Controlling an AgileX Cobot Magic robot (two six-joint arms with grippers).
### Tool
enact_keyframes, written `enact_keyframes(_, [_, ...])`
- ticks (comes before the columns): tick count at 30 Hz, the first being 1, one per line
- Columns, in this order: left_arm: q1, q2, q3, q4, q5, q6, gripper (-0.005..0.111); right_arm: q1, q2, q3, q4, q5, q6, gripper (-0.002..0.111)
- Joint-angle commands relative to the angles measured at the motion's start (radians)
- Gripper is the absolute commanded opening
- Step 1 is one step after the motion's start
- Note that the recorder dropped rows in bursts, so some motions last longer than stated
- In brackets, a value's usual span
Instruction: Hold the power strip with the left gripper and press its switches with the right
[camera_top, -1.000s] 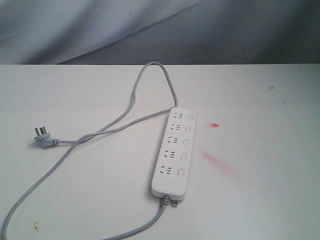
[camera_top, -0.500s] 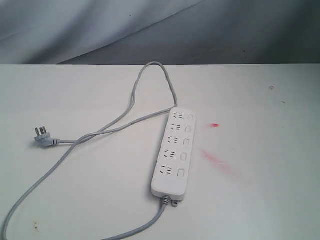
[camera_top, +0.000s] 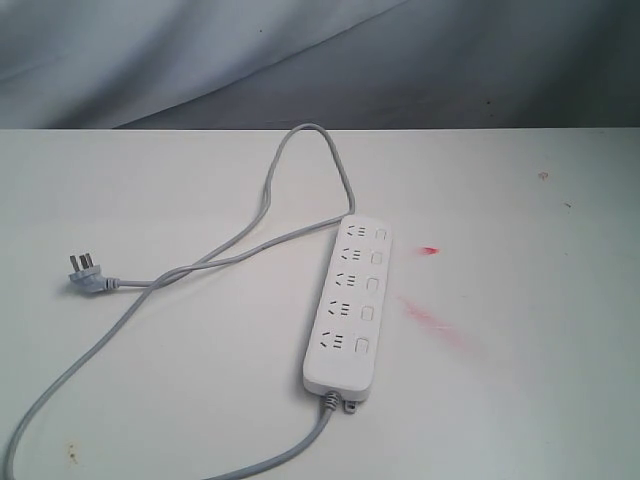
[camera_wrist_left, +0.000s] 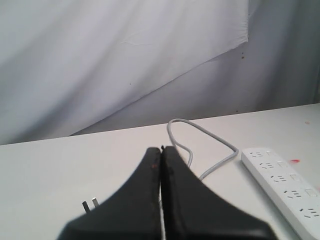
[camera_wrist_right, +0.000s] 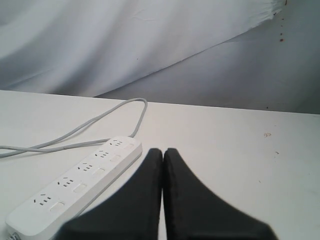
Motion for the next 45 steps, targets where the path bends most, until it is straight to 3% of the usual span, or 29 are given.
enact_keyframes(1, [0.004,-0.016,0.005,0.080,0.000,-0.001,0.000,-0.009,-0.004,0.003,0.004,-0.001,0.003,0.000])
enact_keyframes(9, [0.170,-0.039,0.005,0.191,-0.010,0.072,0.000,-0.009,-0.004,0.003,0.004,-0.001,0.003,0.000])
enact_keyframes(17, [0.345,-0.039,0.005,0.179,0.056,0.041,0.000,-0.009,-0.004,0.003,0.004,-0.001,0.003,0.000])
enact_keyframes(29, [0.358,-0.039,0.005,0.183,0.061,-0.031,0.000,-0.009,-0.004,0.003,0.004,-0.001,0.003,0.000])
enact_keyframes(35, [0.358,-0.039,0.005,0.312,0.077,-0.193,0.000,-0.009,-0.004,0.003,0.004,-0.001,0.003,0.000])
enact_keyframes(45, [0.358,-0.039,0.005,0.319,0.079,-0.246,0.000,-0.009,-0.004,0.003,0.004,-0.001,0.003,0.000])
